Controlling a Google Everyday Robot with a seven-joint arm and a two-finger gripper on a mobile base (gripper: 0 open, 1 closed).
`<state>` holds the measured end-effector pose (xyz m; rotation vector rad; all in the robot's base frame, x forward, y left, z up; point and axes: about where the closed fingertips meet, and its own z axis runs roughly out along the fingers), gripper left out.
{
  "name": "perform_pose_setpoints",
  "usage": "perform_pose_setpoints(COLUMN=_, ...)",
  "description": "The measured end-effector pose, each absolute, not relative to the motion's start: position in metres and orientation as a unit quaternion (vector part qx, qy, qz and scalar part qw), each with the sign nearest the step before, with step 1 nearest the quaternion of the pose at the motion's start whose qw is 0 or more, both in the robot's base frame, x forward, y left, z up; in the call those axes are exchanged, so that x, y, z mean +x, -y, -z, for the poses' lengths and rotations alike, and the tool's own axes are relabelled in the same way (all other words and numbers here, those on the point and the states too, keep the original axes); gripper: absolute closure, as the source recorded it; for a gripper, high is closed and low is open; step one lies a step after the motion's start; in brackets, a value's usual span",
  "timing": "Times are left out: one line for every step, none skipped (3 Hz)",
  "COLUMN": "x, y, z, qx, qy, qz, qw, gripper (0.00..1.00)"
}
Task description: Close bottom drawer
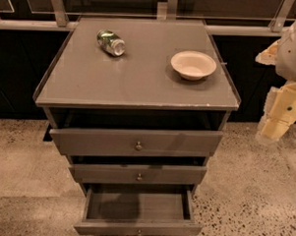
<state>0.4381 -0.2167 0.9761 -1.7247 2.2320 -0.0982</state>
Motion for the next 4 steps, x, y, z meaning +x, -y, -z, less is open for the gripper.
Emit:
perform_pose_setpoints(x=0.441, y=0.218, z=-0.970, qx=-0.600, qy=-0.781, qz=0.036, qw=0.169, gripper=0.00)
perform_pose_setpoints(x=0.427, y=0.214, z=-0.938, qx=-0.596, qy=-0.778, qz=0.011, qw=0.198, gripper=0.00)
perform_pose_setpoints(x=0.408, y=0.219, z=-0.853, qx=-0.560, qy=-0.794, qz=-0.065, qw=0.227, gripper=0.00)
perform_pose_setpoints(x=0.400, y=0.225, z=-0.766, qx=-0.509, qy=-0.817, qz=-0.117, qw=0.245, gripper=0.00)
